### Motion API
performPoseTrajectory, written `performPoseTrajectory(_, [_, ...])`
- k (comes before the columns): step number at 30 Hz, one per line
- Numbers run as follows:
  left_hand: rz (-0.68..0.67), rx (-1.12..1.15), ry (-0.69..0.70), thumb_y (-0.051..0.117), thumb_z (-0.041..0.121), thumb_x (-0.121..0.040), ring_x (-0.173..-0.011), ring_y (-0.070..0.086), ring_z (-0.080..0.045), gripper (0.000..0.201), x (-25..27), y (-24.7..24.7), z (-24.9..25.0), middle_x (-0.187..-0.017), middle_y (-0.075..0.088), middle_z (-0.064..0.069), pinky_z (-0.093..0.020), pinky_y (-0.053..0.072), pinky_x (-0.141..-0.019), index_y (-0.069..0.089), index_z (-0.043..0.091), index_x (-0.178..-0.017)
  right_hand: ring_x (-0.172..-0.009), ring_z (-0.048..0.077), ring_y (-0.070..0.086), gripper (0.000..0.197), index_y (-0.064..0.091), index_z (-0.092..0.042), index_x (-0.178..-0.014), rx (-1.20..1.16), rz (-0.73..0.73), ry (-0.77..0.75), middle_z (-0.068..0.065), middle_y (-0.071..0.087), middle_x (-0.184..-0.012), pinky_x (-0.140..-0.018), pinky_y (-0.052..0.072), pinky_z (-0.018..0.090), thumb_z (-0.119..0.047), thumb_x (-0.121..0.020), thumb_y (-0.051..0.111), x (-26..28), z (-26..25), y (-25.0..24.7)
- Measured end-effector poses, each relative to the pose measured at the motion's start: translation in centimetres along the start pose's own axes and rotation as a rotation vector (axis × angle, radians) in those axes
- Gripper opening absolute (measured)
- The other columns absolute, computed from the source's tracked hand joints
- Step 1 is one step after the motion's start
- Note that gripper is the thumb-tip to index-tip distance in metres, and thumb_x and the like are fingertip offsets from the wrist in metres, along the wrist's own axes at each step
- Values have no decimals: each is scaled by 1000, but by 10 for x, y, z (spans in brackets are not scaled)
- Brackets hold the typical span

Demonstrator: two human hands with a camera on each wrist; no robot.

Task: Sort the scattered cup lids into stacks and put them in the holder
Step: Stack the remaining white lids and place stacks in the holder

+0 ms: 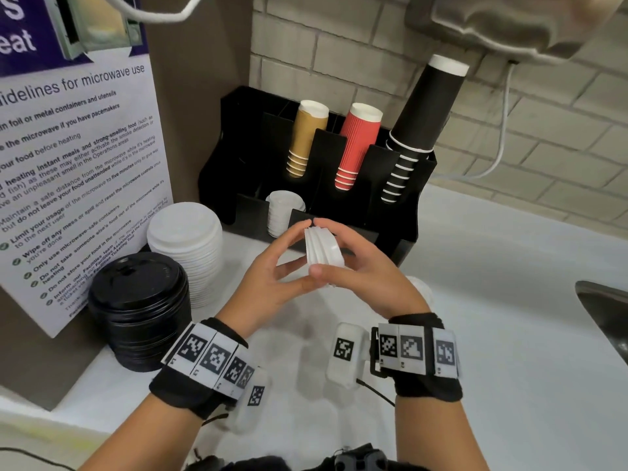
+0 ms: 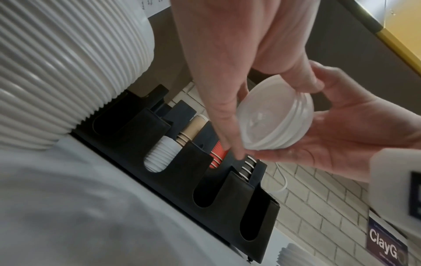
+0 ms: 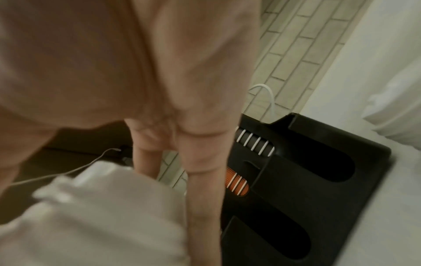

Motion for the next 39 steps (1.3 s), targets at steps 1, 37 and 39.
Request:
performPoseTrajectory(1, [5,16,9,77,28,-73,-129,50,-12,72,1,-1,2,-138,52,12,-33,47,-104,45,36,-137,-115,15,60,65,48,-41,-135,-31,-30,6,-9,60,-126,-99,50,46,-33,-78,76,1,1,1])
performPoseTrajectory(37, [24,43,25,85,30,-57,-123,54,-18,89,-1,-4,5,-136,49,4,-40,56,-90,44,43,-135,-108,22,65,67,54,-39,-124,-79,-29,-61,0,65,-116,-96,51,51,-35,-64,84,-3,-8,-3])
performPoseTrajectory(39, [16,35,34,85,29,-58,-122,55,-15,89,-2,-5,6,-137,50,5,-36,56,-89,44,43,-136,-107,19,65,66,54,-39,-123,-60,-31,-71,-2,64,-115,-95,52,46,-32,-65,85,-4,-10,-3])
Point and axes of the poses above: each hand's wrist, its own x-axis away from the middle knuckle, its own y-axis out of the palm, z = x × y, the point moved 7 cm from there along -x, towards the middle knuckle
